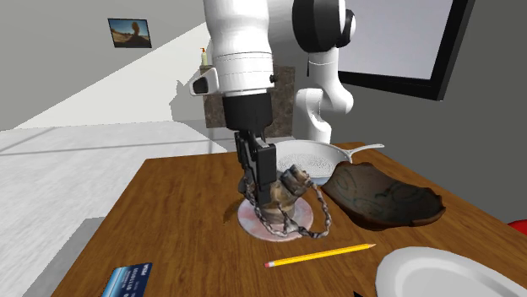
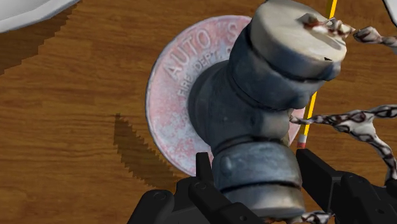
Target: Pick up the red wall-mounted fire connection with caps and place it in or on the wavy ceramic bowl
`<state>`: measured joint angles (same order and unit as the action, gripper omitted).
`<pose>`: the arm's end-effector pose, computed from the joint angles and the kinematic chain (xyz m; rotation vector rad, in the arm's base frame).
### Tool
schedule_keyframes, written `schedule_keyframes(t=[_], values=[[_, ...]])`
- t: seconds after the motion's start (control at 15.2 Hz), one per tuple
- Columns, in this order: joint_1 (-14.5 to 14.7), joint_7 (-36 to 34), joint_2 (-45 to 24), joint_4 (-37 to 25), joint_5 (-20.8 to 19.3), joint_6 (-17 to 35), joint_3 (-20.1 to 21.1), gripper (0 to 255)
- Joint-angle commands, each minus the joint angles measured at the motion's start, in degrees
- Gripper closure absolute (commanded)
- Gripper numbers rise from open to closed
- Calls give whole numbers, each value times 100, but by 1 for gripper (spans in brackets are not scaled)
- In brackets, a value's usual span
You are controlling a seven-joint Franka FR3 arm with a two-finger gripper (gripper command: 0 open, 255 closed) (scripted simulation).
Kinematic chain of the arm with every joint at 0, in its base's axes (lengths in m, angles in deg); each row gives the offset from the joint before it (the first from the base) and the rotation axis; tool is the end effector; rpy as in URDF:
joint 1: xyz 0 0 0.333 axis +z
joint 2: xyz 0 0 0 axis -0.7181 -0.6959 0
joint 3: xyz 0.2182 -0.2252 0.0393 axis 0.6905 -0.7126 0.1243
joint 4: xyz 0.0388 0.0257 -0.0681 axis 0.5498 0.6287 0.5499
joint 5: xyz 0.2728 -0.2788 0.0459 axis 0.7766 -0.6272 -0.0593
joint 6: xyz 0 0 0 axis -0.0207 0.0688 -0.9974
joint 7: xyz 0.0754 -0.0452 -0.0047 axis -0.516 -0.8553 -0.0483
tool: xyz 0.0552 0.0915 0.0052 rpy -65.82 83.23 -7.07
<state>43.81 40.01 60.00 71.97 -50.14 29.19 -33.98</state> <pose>0.6847 -0.0180 0.4554 -2.7480 1.1678 -0.0228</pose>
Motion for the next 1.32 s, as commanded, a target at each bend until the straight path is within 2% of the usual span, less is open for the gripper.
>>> schedule_keyframes(t=[0.0, 0.66, 1.25], values=[[-3, -20, 14, -143, -8, -153, -2, 255], [-16, -121, 14, -910, -37, -915, -7, 255], [-33, -219, -148, -1853, -52, -1690, -6, 255]])
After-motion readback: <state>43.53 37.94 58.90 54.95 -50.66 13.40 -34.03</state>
